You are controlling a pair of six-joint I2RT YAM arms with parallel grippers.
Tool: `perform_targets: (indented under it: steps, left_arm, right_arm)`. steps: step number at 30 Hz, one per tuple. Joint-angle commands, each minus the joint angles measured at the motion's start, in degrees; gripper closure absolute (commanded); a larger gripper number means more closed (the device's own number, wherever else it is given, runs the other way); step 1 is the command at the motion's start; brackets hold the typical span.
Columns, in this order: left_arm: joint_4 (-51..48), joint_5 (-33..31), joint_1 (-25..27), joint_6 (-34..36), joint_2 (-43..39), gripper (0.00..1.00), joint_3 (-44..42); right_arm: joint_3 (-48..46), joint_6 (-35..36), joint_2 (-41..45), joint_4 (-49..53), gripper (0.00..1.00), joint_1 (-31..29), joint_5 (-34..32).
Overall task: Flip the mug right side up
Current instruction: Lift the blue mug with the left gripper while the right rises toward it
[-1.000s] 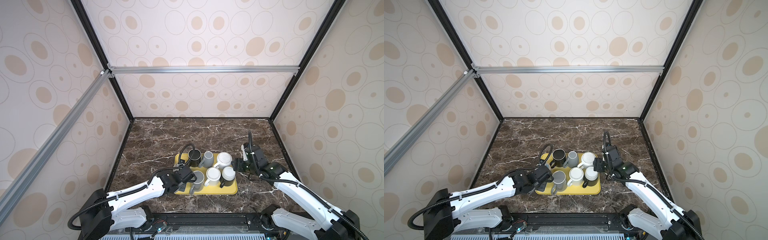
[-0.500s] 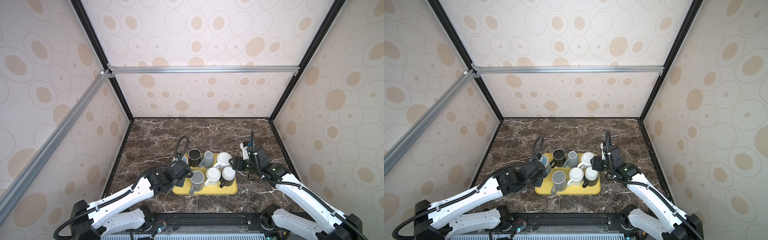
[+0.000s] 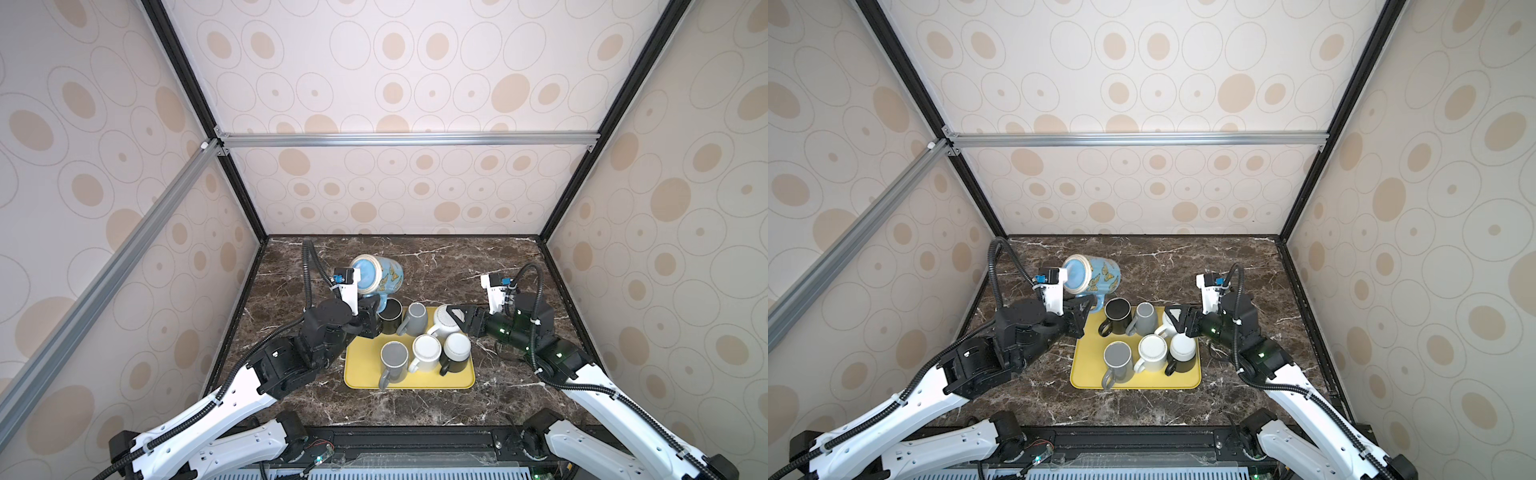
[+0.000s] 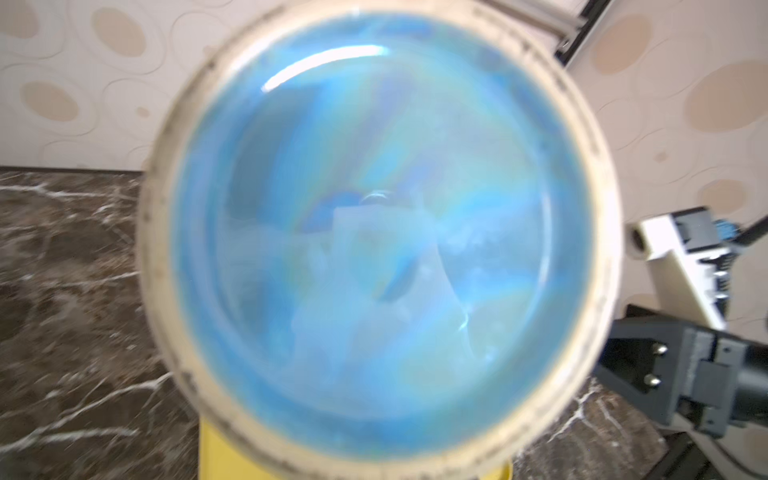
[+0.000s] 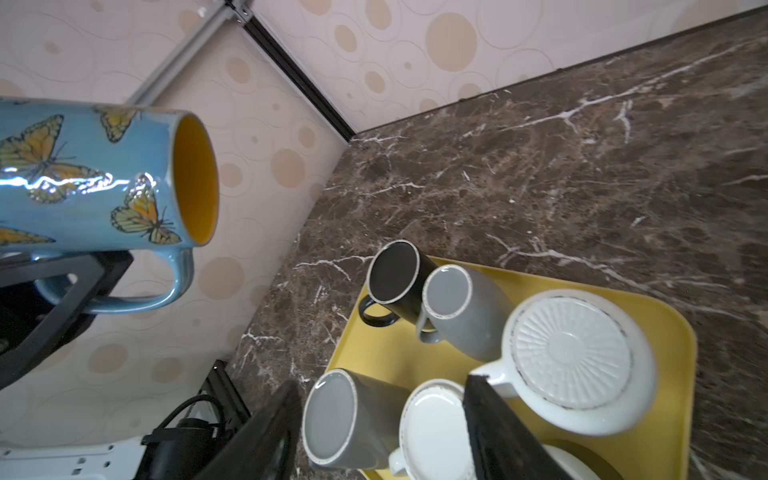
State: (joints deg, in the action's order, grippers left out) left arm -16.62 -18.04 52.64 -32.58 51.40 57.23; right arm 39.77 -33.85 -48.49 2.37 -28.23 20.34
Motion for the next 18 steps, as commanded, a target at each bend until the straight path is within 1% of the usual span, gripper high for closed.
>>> perform_targets:
  steps: [1, 4, 9, 12, 18]
  left_arm:
    - [21.4, 7.1, -0.9, 1.0, 1.5, 1.0, 1.1]
    - [27.8, 12.1, -1.3, -1.4, 2.8, 1.0, 0.6]
    - [41.1, 19.2, -2.7, -8.4, 3.4, 1.0, -4.3]
    - [45.9, 22.6, -3.9, -11.4, 4.1, 1.0, -6.1]
    - [54.5, 28.3, -5.9, -16.7, 5.0, 1.0, -9.6]
  right_arm:
    - [0.4, -3.6, 0.9, -11.2, 0.37, -0.4, 7.2]
    - [0.9, -6.9, 0.4, -14.8, 0.4, -0.4, 9.6]
    - [-1.0, -11.0, 1.4, -25.0, 0.43, -0.4, 12.7]
    - [-1.6, -12.6, 1.3, -29.8, 0.43, -0.4, 15.0]
    - [-0.9, -15.9, -0.8, -34.1, 0.45, -0.4, 18.8]
